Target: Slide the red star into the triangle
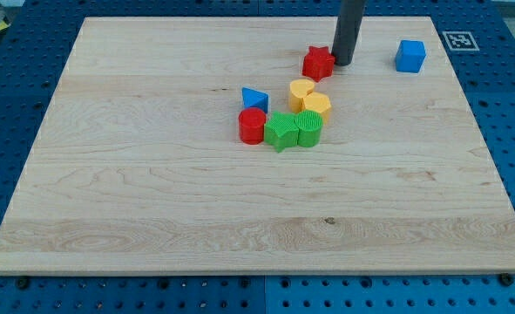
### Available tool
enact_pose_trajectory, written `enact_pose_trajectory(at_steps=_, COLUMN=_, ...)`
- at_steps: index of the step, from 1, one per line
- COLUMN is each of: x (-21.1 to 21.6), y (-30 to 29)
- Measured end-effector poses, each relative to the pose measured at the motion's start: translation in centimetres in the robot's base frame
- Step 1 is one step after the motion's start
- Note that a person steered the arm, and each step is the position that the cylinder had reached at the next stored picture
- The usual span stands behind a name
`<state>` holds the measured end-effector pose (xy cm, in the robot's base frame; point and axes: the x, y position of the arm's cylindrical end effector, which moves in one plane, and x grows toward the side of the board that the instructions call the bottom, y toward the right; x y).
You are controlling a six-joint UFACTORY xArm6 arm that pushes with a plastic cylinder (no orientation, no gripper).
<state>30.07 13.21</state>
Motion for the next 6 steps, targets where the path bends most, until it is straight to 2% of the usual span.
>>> enact_pose_trajectory(at_steps=1, x=0.0, y=-0.5)
enact_pose_trajectory(at_steps=3, x=0.6, y=-9.5)
enact_pose_trajectory(at_steps=5, x=-1.5, y=-10.4)
enact_pose_trajectory(at_steps=6, x=2.5, y=-10.6)
